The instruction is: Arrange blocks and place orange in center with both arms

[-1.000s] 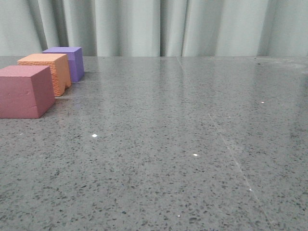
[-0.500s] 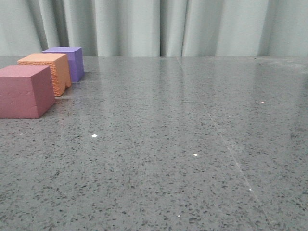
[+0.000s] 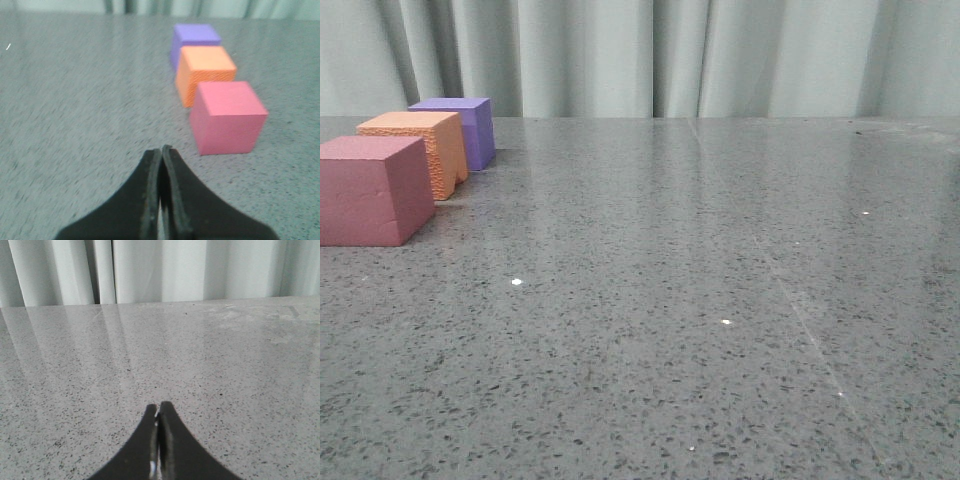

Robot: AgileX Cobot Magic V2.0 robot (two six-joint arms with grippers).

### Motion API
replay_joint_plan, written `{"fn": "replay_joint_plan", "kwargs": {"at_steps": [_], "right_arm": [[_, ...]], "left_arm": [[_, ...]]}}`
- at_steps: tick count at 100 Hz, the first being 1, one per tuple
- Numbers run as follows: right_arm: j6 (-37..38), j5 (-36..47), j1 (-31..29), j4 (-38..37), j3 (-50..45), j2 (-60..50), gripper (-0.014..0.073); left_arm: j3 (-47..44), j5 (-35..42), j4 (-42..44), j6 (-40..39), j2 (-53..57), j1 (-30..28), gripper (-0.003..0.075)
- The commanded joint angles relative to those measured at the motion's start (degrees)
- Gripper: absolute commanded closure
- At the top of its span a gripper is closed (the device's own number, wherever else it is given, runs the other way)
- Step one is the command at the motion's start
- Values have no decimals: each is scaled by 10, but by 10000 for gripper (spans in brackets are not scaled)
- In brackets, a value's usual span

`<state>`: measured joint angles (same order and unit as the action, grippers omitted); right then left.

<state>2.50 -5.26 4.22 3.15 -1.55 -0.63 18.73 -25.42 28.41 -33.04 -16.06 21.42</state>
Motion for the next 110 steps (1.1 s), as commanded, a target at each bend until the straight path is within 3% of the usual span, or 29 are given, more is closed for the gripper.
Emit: {"fn": "replay_joint_plan", "kwargs": {"at_steps": [1,20,44,56,68,110], "right_arm": [[-4,48,-4,0,8,-14,661],[-4,48,-4,0,8,-14,661],[-4,48,-4,0,8,-14,661],[-4,48,-4,0,8,-14,661],[-4,48,-4,0,8,-14,661],[-4,48,-4,0,8,-14,661]], "left_arm": [[-2,89,-42,83,13,-13,739],[-76,206,-170,251,59,-97,739],[-179,328,-225,260,94,-194,739],[-217,341,-225,260,123,-197,739],[-216,296,-225,260,140,-197,739],[-216,312,-225,260,182,-197,739]]}}
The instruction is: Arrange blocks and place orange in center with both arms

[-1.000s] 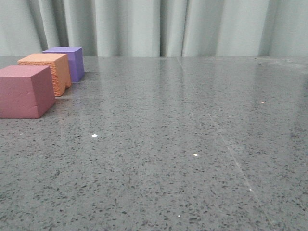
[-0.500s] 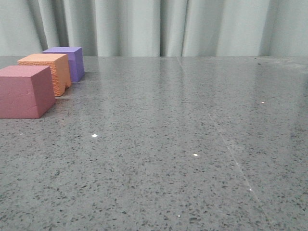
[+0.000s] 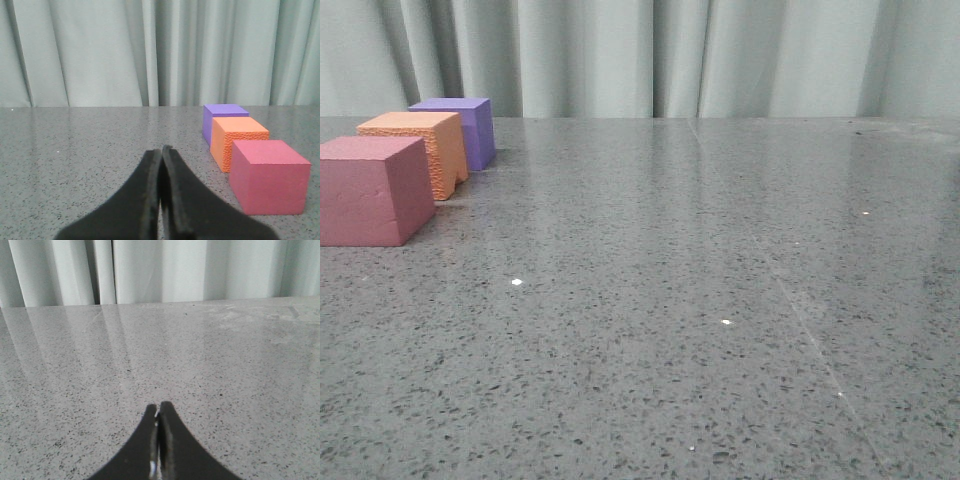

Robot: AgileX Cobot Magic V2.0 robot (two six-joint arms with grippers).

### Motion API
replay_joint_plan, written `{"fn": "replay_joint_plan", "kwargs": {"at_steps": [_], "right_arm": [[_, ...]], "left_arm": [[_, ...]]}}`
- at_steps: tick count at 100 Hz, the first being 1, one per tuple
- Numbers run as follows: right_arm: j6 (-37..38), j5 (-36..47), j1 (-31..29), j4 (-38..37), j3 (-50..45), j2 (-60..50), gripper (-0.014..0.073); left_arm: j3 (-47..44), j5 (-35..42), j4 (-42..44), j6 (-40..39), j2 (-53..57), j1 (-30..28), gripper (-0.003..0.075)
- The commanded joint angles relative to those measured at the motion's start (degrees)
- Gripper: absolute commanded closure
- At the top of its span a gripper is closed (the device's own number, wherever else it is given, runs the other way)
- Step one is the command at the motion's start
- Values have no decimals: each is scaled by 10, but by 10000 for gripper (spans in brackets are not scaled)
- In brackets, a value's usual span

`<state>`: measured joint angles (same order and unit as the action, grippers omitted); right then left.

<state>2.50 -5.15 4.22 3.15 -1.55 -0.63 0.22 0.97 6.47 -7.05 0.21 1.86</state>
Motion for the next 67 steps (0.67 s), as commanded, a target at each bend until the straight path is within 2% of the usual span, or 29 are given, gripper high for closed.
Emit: {"fn": "replay_joint_plan", "kwargs": {"at_steps": [1,67], "right_arm": [[-4,47,-4,0,8,-14,661],[-4,47,-4,0,8,-14,661]], "left_arm": [[-31,48,-5,1,19,-2,739],[-31,43,-5,1,19,-2,739]]}}
